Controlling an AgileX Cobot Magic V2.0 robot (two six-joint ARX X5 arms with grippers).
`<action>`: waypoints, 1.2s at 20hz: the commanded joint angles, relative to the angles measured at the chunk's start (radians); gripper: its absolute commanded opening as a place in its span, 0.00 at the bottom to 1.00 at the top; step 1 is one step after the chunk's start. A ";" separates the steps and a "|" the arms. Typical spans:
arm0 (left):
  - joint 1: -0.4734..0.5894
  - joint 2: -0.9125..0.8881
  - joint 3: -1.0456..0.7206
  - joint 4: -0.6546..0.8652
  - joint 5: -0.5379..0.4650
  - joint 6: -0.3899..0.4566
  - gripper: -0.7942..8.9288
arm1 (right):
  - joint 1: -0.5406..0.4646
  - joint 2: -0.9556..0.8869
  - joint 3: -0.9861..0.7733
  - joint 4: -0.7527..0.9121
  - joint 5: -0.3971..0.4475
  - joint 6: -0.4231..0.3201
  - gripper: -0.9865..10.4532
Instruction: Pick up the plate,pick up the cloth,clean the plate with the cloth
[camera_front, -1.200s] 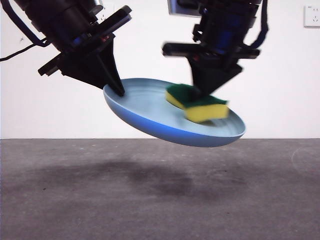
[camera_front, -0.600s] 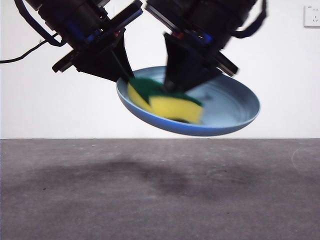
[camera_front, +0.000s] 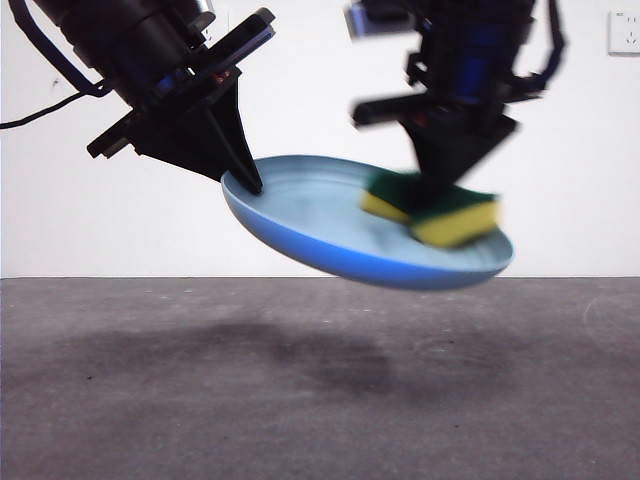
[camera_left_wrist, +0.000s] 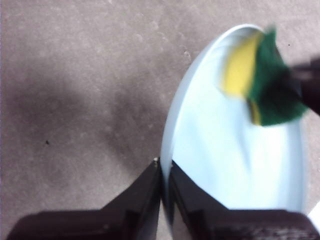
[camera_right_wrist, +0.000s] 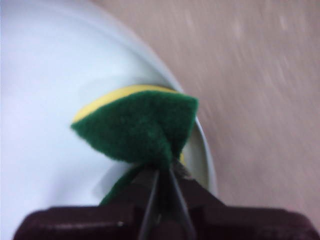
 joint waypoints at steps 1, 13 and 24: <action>-0.008 -0.009 0.003 0.003 0.035 0.041 0.07 | -0.004 -0.005 -0.011 0.146 -0.127 -0.005 0.07; 0.216 0.093 0.003 -0.013 -0.248 0.248 0.07 | -0.004 -0.288 -0.011 -0.014 -0.229 0.003 0.07; 0.273 0.310 0.003 0.059 -0.217 0.298 0.39 | -0.004 -0.386 -0.011 -0.095 -0.226 0.003 0.07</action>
